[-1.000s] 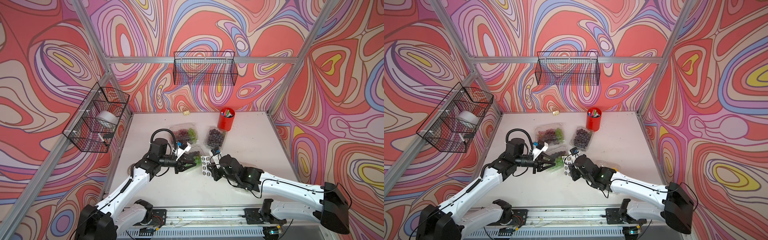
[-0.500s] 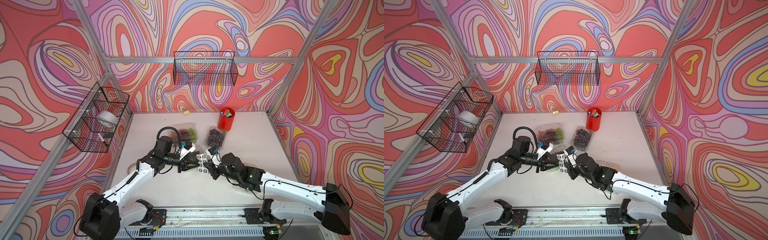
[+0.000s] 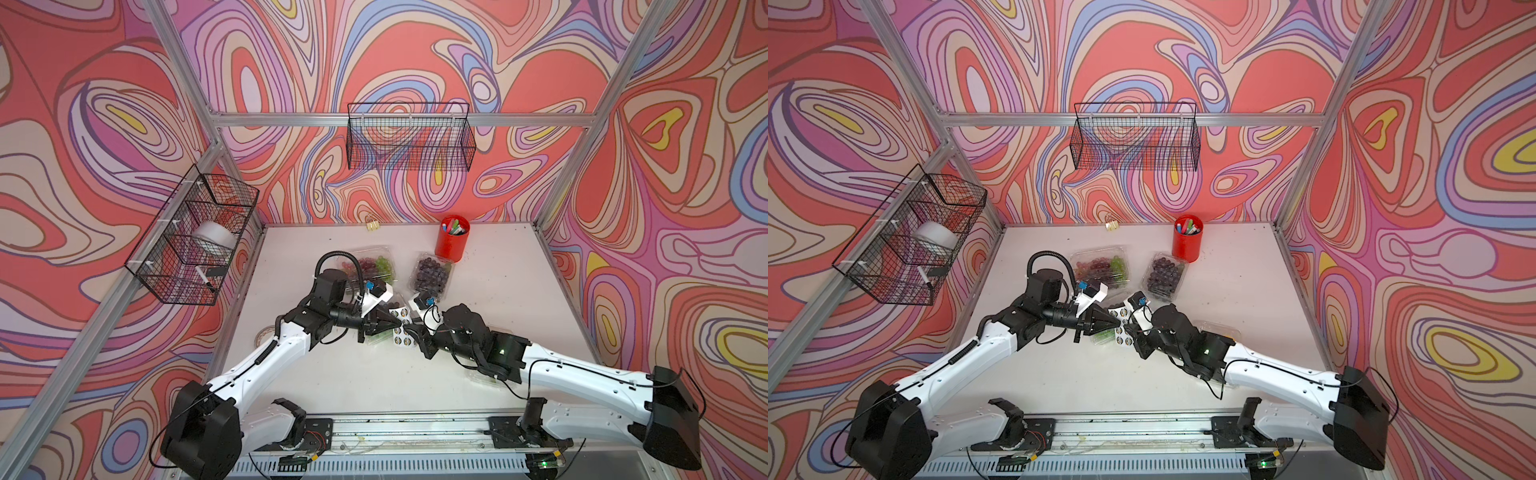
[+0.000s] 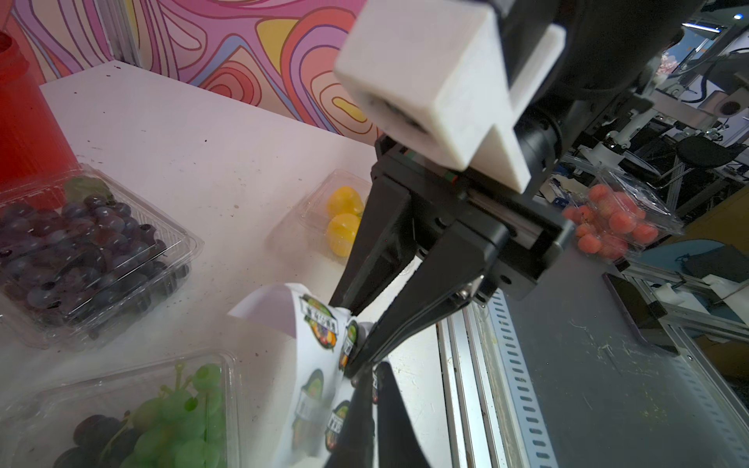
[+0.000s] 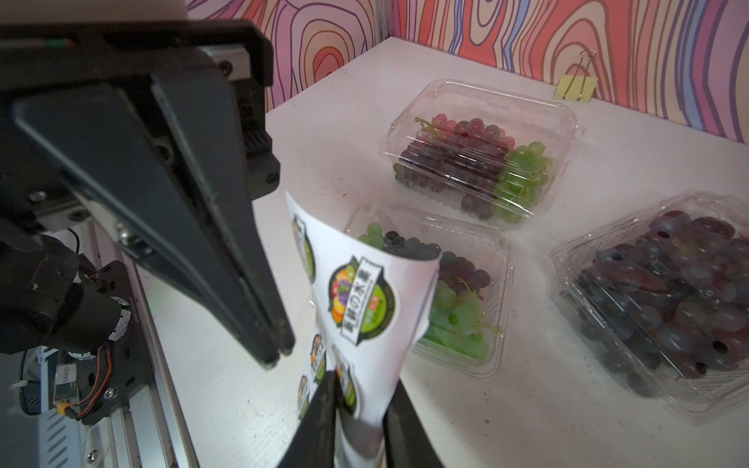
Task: Label fruit boxes
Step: Pick up the label sticker from the center of the board.
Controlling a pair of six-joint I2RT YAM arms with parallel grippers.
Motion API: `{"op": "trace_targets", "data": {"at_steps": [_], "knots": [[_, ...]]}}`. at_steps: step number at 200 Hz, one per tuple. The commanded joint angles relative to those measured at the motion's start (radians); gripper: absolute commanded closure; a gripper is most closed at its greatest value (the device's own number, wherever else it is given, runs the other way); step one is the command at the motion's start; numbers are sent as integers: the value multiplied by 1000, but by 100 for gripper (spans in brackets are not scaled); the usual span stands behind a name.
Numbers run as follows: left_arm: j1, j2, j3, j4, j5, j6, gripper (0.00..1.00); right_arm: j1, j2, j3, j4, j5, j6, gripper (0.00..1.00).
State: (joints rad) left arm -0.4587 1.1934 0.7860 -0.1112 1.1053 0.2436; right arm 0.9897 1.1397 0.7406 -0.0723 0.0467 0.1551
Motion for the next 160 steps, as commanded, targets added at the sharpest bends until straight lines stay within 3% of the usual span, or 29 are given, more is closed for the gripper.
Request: {"op": "trace_targets", "data": {"at_steps": [1, 55, 99, 160], "knots": [[-5, 2, 32, -10, 50, 59, 100, 3, 2, 27, 16, -10, -24, 78], [-5, -17, 58, -127, 53, 178, 100, 4, -11, 25, 12, -5, -40, 78], [-5, -85, 34, -105, -40, 221, 100, 3, -50, 7, -1, 21, -52, 78], [-5, -256, -66, -7, -146, 314, 100, 4, -194, -76, 57, 22, -243, 82]]}}
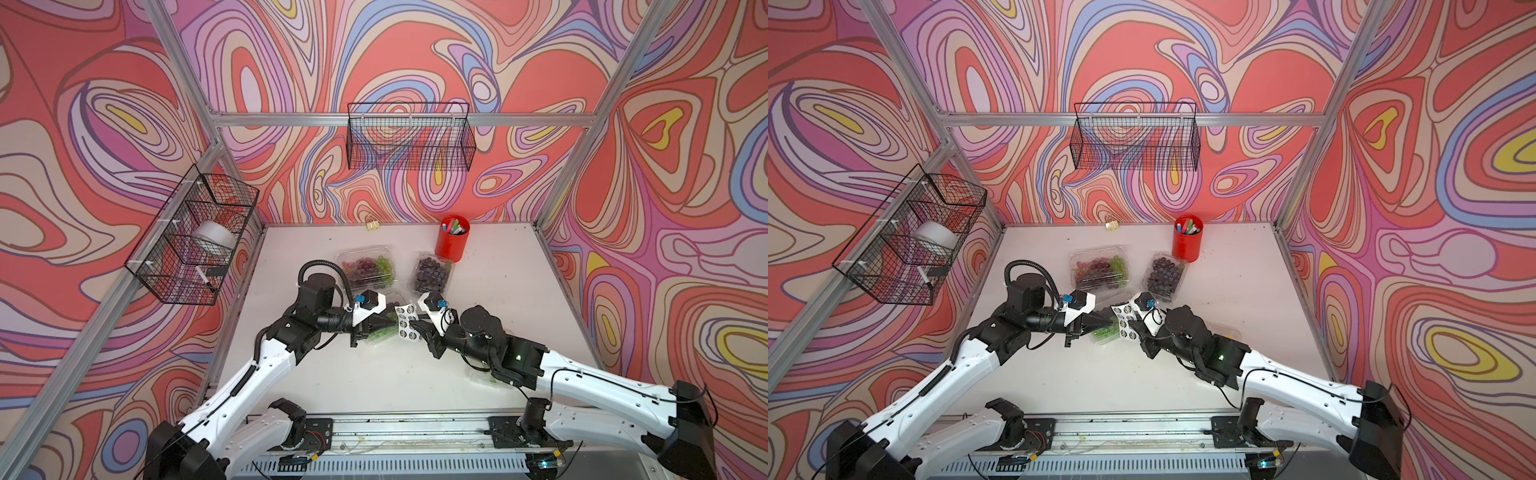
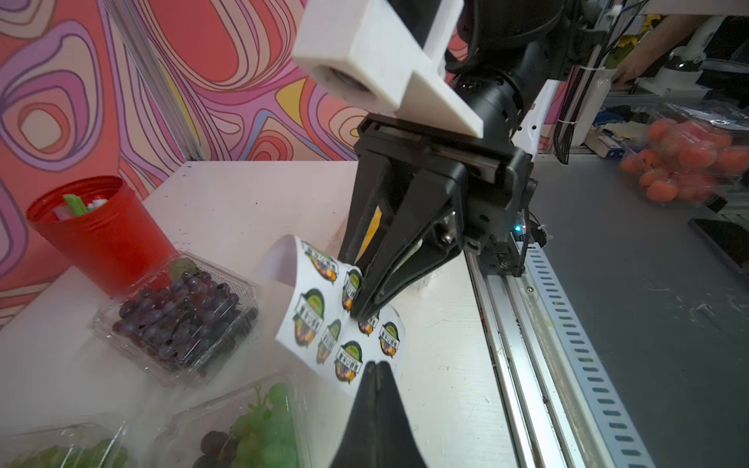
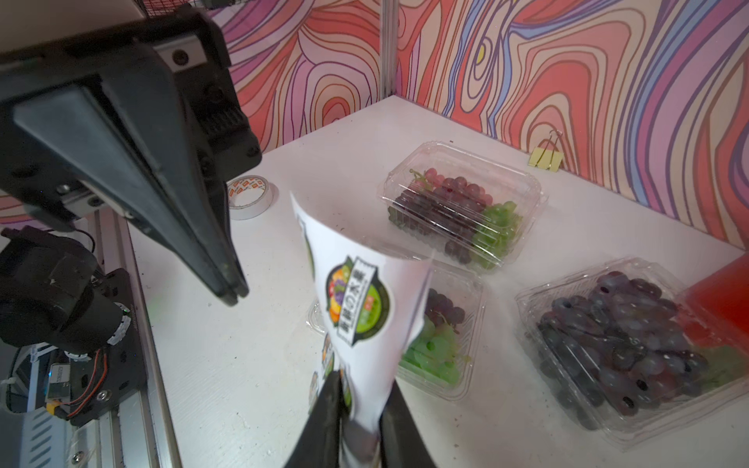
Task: Label fruit boxes
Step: Pick up the label sticker from the center of the board, then adjust the label sticker.
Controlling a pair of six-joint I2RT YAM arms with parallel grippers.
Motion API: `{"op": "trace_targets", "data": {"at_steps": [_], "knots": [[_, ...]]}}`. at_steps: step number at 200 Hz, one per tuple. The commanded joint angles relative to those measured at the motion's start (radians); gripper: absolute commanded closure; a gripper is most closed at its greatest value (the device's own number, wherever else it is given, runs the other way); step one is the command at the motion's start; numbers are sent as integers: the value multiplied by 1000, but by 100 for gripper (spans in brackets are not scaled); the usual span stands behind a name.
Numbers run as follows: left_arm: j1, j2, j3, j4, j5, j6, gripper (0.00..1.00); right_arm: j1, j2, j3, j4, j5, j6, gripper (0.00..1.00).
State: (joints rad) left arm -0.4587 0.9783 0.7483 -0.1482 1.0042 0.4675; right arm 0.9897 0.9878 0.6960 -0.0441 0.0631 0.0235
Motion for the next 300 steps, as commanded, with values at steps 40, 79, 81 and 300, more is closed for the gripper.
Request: {"op": "trace_targets", "data": {"at_steps": [40, 79, 81, 300], "knots": [[-5, -88, -51, 50, -46, 145, 93, 4, -72, -33, 20, -36, -209, 82], [-5, -50, -25, 2, 31, 175, 67, 3, -36, -13, 29, -60, -238, 82], [-5, -47, -24, 3, 33, 172, 66, 4, -34, -11, 30, -62, -239, 82], [-5, 69, 128, -306, 78, 375, 100, -100, 5, 53, -112, -233, -337, 40]]}}
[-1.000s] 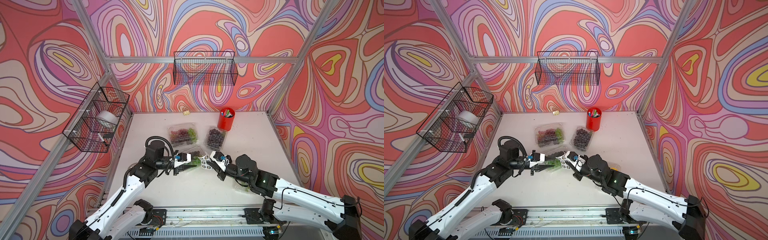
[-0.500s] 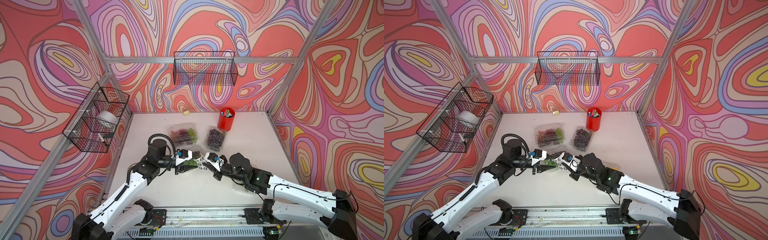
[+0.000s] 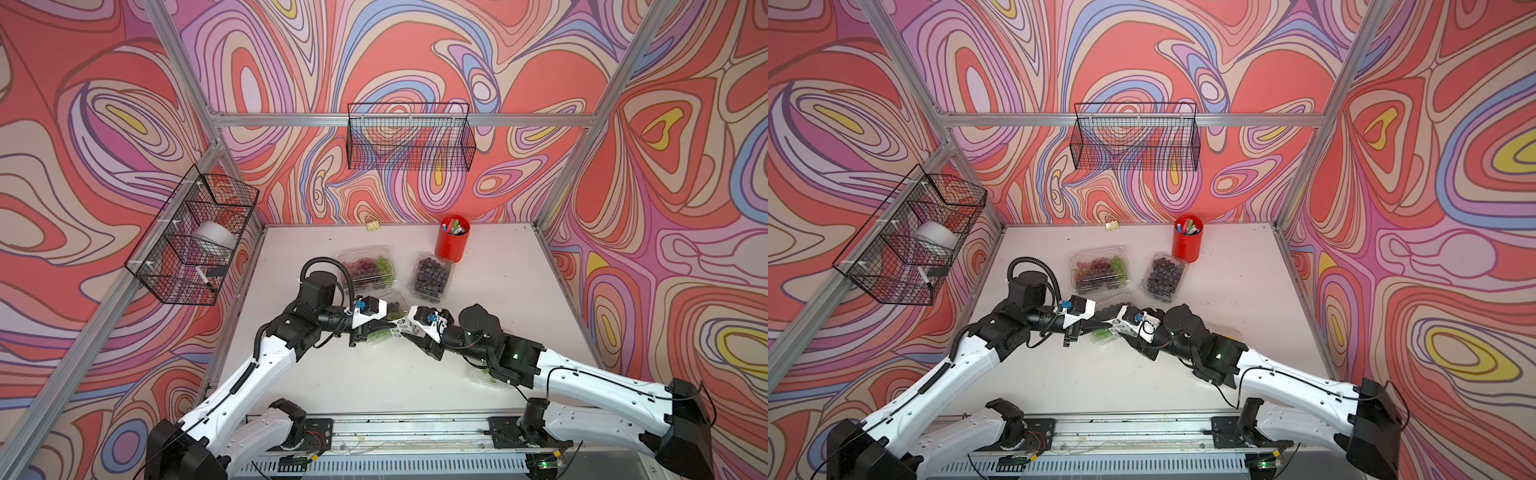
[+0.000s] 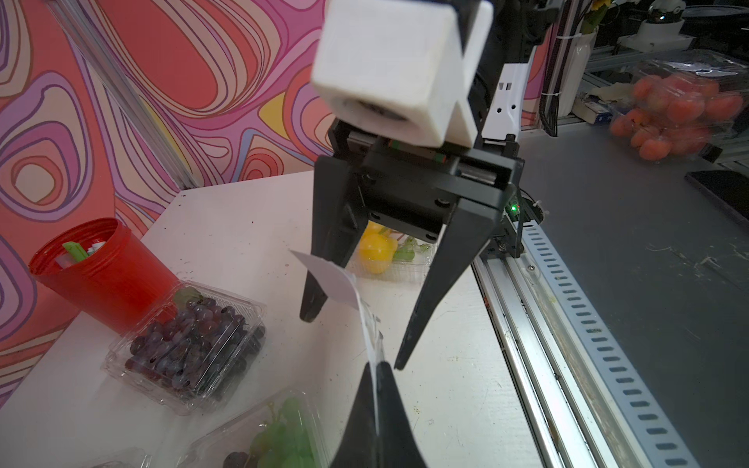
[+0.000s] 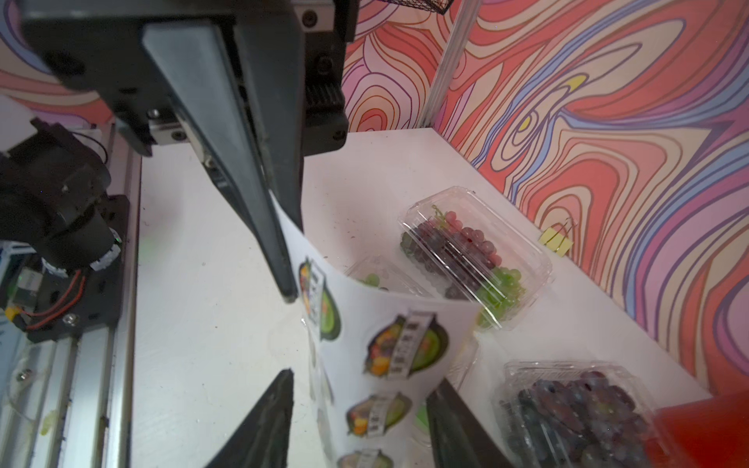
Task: Label fruit boxes
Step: Adjust the label sticker.
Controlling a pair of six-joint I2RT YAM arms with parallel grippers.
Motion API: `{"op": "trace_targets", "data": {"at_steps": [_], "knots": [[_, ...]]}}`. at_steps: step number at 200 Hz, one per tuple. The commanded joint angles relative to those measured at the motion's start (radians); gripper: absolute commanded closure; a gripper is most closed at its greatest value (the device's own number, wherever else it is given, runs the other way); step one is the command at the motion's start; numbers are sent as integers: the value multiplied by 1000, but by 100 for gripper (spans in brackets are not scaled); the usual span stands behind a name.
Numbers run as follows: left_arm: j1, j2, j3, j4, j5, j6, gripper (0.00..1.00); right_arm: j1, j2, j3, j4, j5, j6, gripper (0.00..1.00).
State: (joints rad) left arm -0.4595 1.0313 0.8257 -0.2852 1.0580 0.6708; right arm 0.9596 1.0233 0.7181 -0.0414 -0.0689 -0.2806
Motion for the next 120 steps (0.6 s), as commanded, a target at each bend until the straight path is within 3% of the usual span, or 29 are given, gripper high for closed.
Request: {"op": "trace_targets", "data": {"at_steps": [1, 65, 120], "knots": [[-4, 18, 52, -173, 26, 176, 100, -80, -30, 37, -127, -115, -36, 40], [-5, 46, 78, -218, 57, 231, 100, -242, 64, 222, -319, -418, -140, 39], [-9, 45, 72, -183, 26, 194, 100, -256, 215, 409, -540, -595, -271, 42]]}}
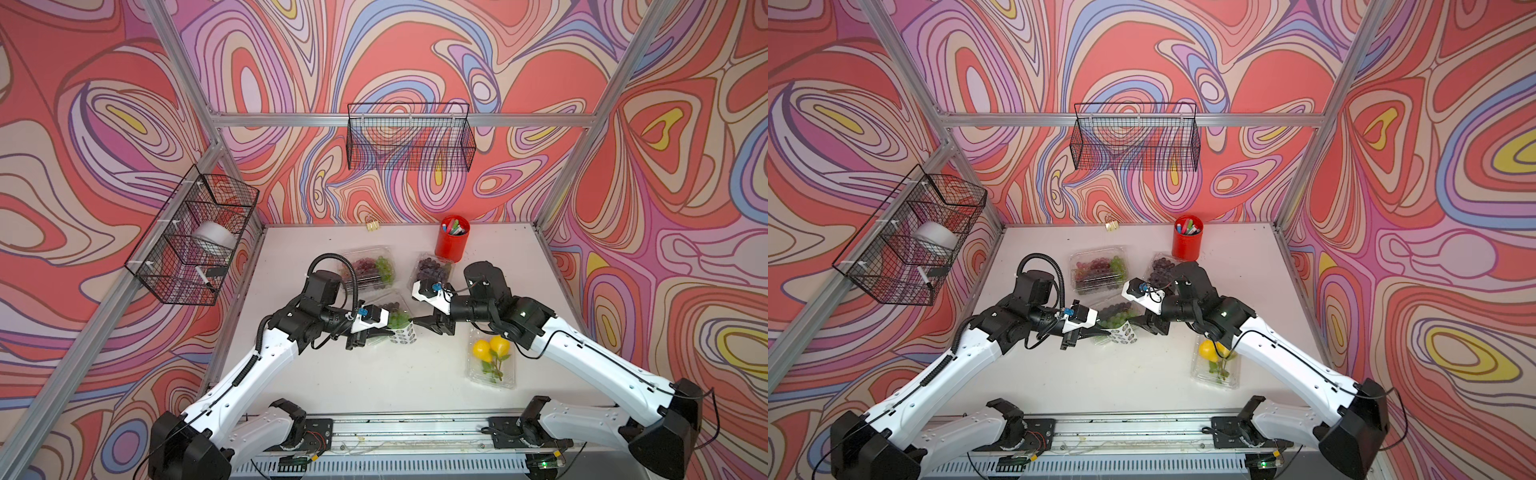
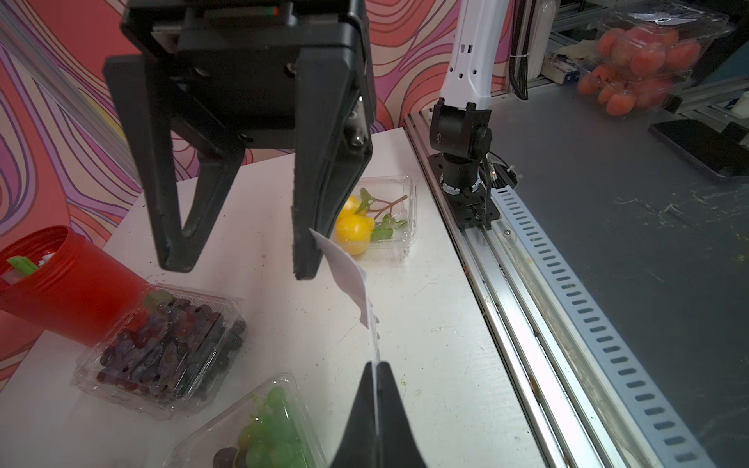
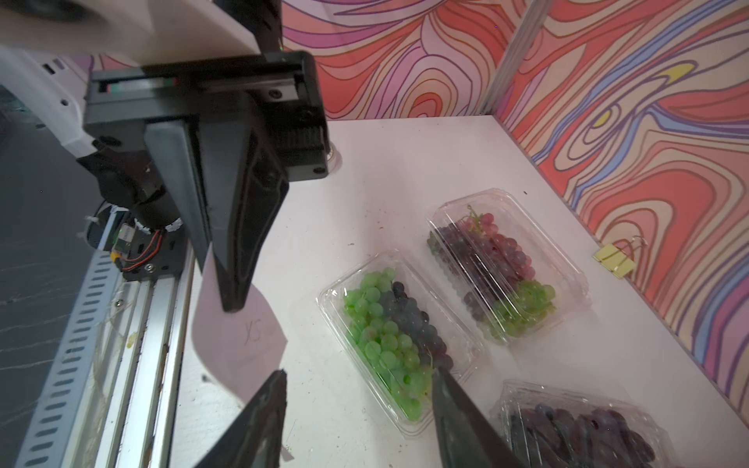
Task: Label fruit boxes
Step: Adjust the label sticker.
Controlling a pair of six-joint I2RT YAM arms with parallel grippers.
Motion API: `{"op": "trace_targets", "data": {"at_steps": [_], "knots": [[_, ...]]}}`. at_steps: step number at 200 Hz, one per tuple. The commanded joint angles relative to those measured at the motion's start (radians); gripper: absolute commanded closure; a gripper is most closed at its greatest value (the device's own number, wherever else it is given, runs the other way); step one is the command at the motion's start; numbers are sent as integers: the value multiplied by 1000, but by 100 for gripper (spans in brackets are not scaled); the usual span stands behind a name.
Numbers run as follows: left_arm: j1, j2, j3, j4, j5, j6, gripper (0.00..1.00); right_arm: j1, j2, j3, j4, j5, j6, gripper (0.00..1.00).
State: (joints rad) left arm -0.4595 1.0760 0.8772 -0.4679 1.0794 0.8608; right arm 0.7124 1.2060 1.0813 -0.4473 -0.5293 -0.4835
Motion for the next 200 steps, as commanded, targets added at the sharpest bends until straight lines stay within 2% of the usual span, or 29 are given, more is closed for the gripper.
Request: {"op": "trace_targets", "data": {"at_steps": [1, 59, 100, 144, 200], "knots": [[-8, 1, 21, 1, 3, 3, 100, -9, 33, 48, -136, -136, -69, 42], [-8, 4, 17, 20, -68, -34, 100, -77, 18, 78, -225, -105, -133, 43], [-9, 16, 22, 10, -94, -37, 100, -117, -15, 66, -207, -73, -138, 44], [-9, 49, 45, -4, -37, -60, 100, -116, 59, 112, -151, -156, -151, 46], [-8, 55, 51, 23, -48, -90, 100, -116, 128, 141, -204, -231, -175, 48]]}}
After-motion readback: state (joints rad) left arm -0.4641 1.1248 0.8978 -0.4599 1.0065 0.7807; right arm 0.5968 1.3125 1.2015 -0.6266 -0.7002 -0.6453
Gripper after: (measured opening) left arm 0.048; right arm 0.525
